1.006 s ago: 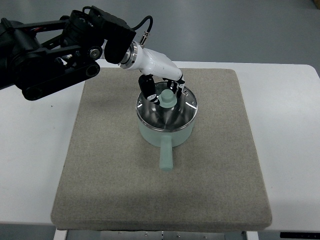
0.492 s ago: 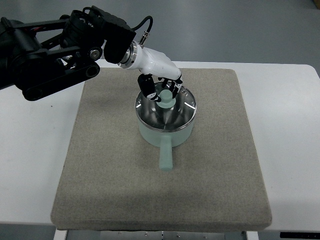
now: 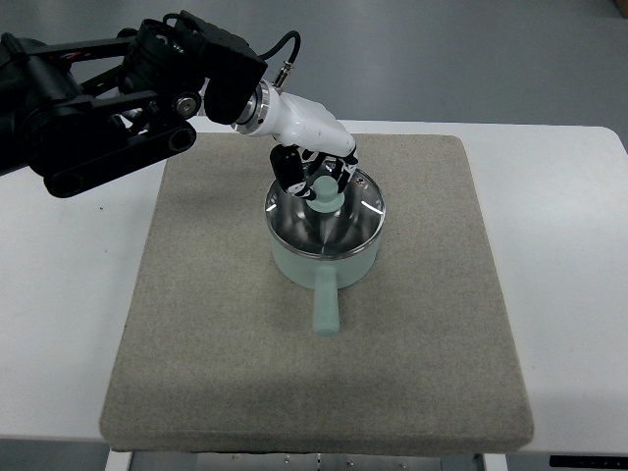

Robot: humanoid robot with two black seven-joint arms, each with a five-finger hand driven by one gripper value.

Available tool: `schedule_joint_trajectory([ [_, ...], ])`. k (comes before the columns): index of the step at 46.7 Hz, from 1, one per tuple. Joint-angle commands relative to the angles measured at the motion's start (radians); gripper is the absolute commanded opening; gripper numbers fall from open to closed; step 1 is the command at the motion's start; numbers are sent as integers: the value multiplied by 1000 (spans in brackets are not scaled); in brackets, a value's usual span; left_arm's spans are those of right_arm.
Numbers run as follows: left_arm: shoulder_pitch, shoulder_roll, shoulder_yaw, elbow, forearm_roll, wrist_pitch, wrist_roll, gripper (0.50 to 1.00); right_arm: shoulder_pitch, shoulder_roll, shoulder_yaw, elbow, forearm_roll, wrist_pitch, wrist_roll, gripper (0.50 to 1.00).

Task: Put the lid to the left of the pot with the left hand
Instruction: 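Lower the left hand and pinch the mint-green lid knob, then lift the glass lid off the saucepan with the left hand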

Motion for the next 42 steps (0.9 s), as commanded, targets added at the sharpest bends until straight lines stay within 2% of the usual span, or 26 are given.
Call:
schedule_joint_trajectory([
  [1,-3,0,0,-1,7,0,0,500,0,0,0,0,0,0,-1,921],
  [31,-39,0,-17,-7,9,1,0,500,0,0,0,0,0,-1,0,921],
  [42,-69,55,-18,-7,9,5,0,500,0,0,0,0,0,-1,-1,921],
])
